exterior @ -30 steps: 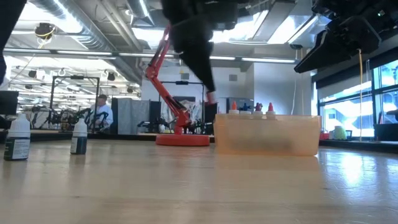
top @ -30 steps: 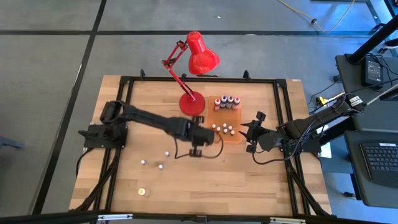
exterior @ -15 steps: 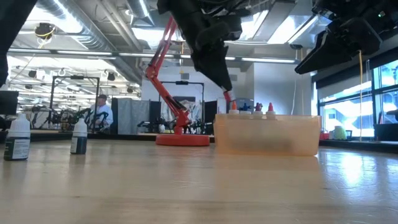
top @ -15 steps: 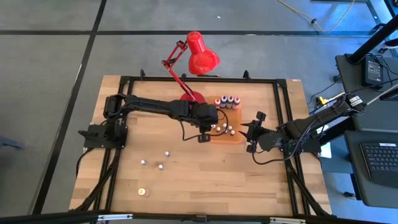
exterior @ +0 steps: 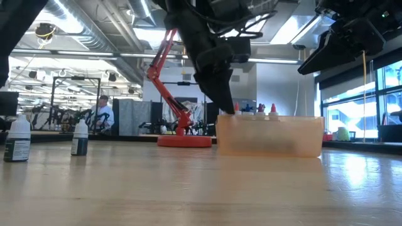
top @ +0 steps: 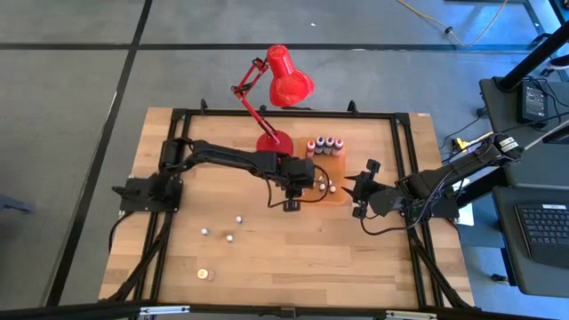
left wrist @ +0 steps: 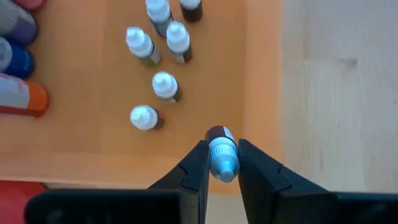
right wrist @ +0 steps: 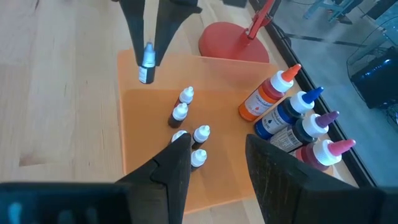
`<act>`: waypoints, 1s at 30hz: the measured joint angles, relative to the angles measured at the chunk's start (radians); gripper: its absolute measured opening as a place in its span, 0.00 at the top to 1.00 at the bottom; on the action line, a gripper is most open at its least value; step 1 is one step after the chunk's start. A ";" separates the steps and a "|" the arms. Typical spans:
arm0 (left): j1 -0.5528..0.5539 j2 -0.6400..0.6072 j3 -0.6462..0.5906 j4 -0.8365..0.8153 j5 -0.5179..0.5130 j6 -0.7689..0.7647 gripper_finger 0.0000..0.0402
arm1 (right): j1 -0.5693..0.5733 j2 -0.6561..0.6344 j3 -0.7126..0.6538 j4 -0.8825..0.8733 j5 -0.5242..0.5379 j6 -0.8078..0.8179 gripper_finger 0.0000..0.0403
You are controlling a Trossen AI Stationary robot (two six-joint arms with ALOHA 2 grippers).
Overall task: Pick & Place food coloring
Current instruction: Put the small red food coloring bottle into the orange bin
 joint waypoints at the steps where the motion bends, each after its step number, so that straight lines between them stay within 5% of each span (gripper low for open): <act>1: 0.000 0.002 0.000 -0.007 0.000 0.000 0.85 | 0.000 0.000 0.000 0.000 0.000 0.000 0.62; 30: 0.001 0.030 -0.001 0.007 0.039 0.000 0.77 | 0.000 0.000 0.000 -0.005 -0.002 0.002 0.62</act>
